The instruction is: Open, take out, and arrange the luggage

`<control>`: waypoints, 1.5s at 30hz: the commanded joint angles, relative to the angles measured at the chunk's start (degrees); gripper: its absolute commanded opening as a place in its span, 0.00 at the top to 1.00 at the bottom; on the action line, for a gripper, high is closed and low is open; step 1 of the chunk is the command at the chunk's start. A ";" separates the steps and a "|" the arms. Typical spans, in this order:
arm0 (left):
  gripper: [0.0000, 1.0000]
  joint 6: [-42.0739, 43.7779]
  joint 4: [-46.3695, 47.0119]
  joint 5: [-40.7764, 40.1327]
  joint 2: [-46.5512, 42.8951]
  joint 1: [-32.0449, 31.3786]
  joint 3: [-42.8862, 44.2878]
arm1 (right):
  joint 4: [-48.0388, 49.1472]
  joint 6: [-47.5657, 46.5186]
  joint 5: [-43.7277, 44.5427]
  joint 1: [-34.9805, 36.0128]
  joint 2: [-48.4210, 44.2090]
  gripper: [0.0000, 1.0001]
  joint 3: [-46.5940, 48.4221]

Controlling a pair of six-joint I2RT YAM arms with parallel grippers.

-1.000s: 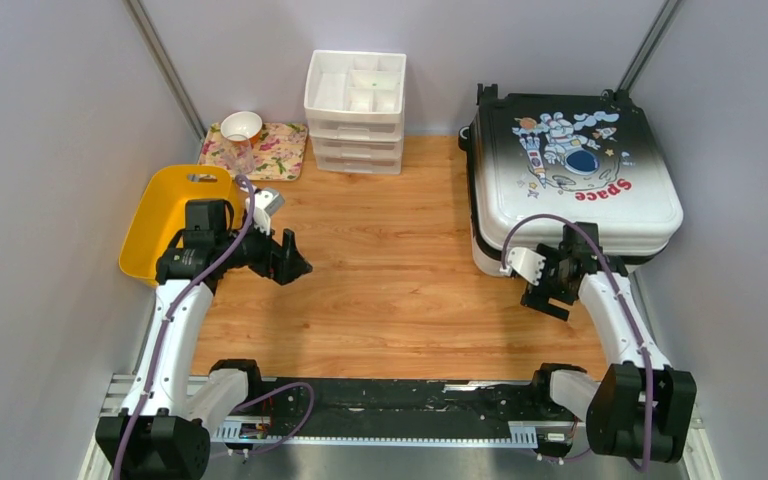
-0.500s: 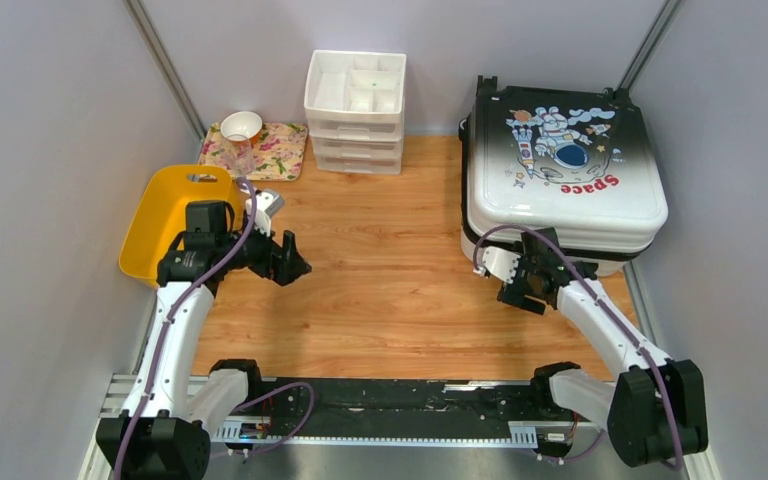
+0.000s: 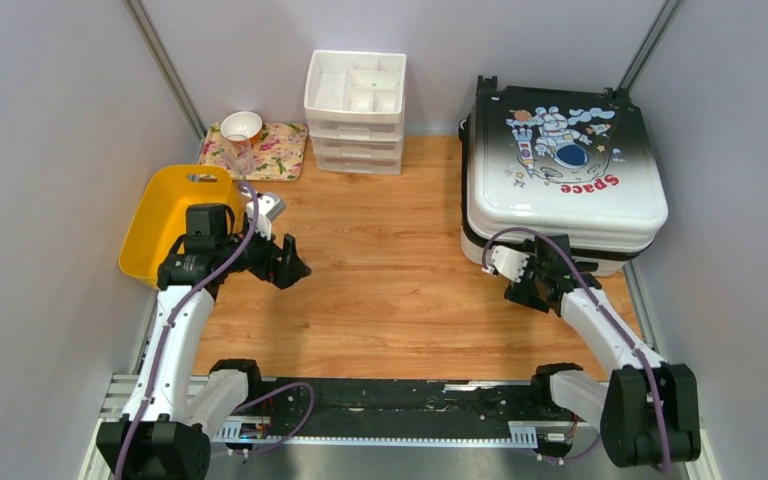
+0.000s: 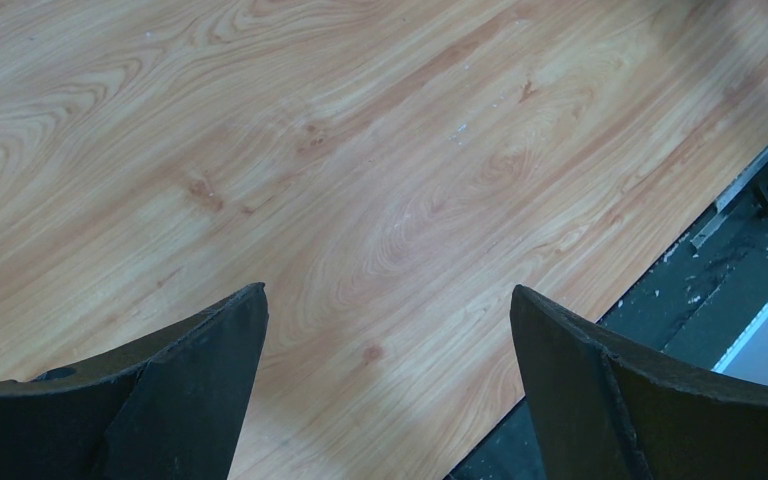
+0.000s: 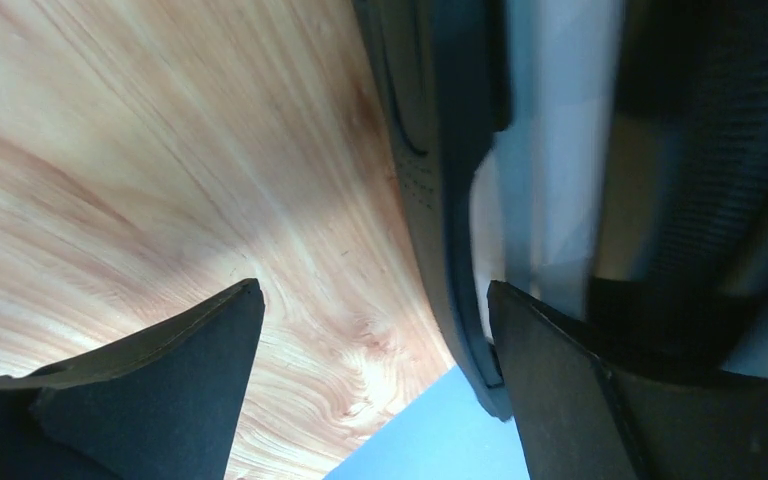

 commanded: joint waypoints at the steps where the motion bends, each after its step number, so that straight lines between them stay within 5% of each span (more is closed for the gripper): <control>1: 0.01 1.48 1.75 1.57 -0.59 0.26 -0.22 | 8.08 -3.25 -0.07 -4.14 6.97 0.09 1.14; 6: 0.01 1.48 1.84 1.48 -0.68 0.26 -0.13 | -0.86 -3.08 -6.64 -2.93 8.66 0.14 3.34; 14: 0.01 1.13 1.93 0.42 -0.59 0.26 -0.57 | -6.95 10.60 -10.81 22.36 2.66 0.23 0.35; 20: 0.01 0.95 1.75 -0.28 -0.15 0.26 0.04 | -8.17 19.16 -14.49 30.64 7.68 0.25 5.97; 27: 0.01 -0.98 2.71 -0.02 1.25 0.17 -0.84 | -17.39 29.52 -25.46 38.29 9.79 0.16 26.43; 33: 0.02 -2.65 2.72 1.56 4.50 0.26 0.74 | -26.81 28.47 -27.50 41.55 11.38 0.16 43.93; 36: 0.02 -2.83 3.33 2.35 5.04 0.26 0.84 | -25.41 33.65 -25.64 36.30 10.76 0.15 50.08; 40: 0.03 -3.97 4.74 4.28 5.56 0.26 -0.57 | -25.23 39.37 -30.38 11.41 18.65 0.19 64.65; 45: 0.05 -4.76 6.14 4.99 5.30 0.17 -1.45 | -22.25 48.77 -29.34 -10.09 34.80 0.25 86.96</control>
